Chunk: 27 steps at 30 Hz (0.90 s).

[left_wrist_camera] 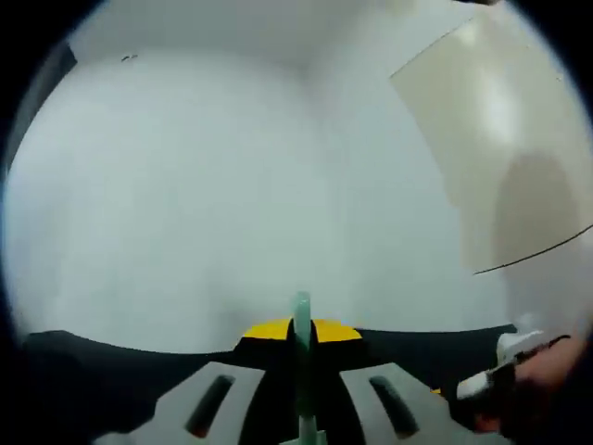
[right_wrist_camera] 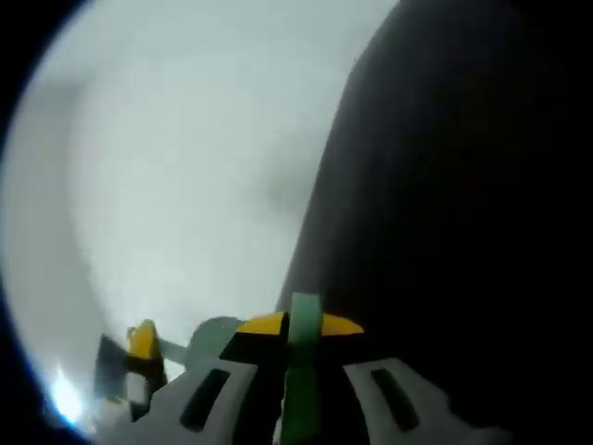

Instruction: Pick up the broom and sweep the trash on the tabletop into the dustpan.

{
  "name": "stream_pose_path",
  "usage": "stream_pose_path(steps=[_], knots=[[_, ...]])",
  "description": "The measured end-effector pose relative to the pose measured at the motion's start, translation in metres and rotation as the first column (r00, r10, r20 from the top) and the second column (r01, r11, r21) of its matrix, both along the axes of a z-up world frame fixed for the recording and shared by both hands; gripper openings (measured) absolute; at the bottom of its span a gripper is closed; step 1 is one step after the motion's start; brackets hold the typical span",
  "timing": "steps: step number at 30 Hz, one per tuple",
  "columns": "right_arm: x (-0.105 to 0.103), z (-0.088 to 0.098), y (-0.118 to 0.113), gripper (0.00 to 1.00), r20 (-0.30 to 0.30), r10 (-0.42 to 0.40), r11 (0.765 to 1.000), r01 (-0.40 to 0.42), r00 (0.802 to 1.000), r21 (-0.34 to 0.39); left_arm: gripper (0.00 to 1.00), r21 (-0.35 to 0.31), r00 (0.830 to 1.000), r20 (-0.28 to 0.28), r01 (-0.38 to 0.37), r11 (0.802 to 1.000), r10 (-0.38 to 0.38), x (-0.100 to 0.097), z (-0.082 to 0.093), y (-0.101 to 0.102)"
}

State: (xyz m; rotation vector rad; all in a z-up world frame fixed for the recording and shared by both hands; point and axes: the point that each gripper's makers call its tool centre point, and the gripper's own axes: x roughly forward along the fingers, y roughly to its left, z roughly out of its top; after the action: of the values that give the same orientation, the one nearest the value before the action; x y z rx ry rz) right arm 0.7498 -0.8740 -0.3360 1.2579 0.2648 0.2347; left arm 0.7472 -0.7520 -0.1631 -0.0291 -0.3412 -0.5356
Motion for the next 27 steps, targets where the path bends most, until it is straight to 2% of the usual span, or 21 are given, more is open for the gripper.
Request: stream_pose_path(steps=[3,6,8,10,12,14,18,20,23,25,27], knots=[[0.0,0.0,-0.001,0.13,0.003,-0.001,1.0,0.001,1.0,0.003,0.04,0.006,0.998,0.055,-0.034,0.999,0.033,-0.003,0.024,0.019],[0.002,0.0,-0.002,0.13,0.007,-0.002,1.0,0.002,1.0,0.007,0.04,-0.017,0.994,0.101,-0.037,0.999,0.039,-0.008,0.049,0.049],[0.001,0.001,-0.001,0.13,0.009,-0.002,1.0,0.002,1.0,0.008,0.04,0.015,0.991,0.121,-0.063,0.998,0.061,-0.011,0.058,0.071],[0.0,0.002,0.001,0.13,0.012,0.001,1.0,-0.001,1.0,0.011,0.04,0.028,0.992,0.119,-0.055,0.998,0.052,-0.019,0.061,0.09],[-0.001,0.003,0.001,0.13,0.015,0.003,1.0,-0.003,1.0,0.011,0.04,0.083,0.997,0.079,-0.009,0.997,0.003,-0.029,0.052,0.098],[0.002,0.005,-0.006,0.13,0.025,-0.005,1.0,0.005,1.0,-0.004,0.05,0.122,1.0,0.008,0.029,0.992,-0.03,-0.037,0.034,0.104],[0.005,0.004,-0.024,0.13,0.006,0.025,1.0,-0.025,1.0,-0.001,0.04,0.093,0.992,-0.113,0.068,0.993,-0.057,-0.052,0.006,0.12],[0.004,0.004,-0.03,0.13,-0.001,0.053,0.998,-0.053,0.999,-0.027,0.04,0.103,0.989,-0.149,0.018,0.994,-0.003,-0.06,-0.004,0.133],[0.005,0.009,-0.045,0.13,0.002,0.072,0.994,-0.072,0.997,-0.085,0.04,0.087,0.984,-0.175,0.005,0.996,0.01,-0.07,-0.011,0.137],[0.004,0.015,-0.047,0.13,0.007,0.117,0.987,-0.116,0.993,-0.112,0.04,0.087,0.98,-0.196,-0.021,0.996,0.038,-0.074,-0.017,0.137],[0.002,0.021,-0.049,0.13,0.014,0.163,0.976,-0.16,0.986,-0.145,0.05,0.114,0.967,-0.226,-0.089,0.989,0.113,-0.071,-0.028,0.143]])
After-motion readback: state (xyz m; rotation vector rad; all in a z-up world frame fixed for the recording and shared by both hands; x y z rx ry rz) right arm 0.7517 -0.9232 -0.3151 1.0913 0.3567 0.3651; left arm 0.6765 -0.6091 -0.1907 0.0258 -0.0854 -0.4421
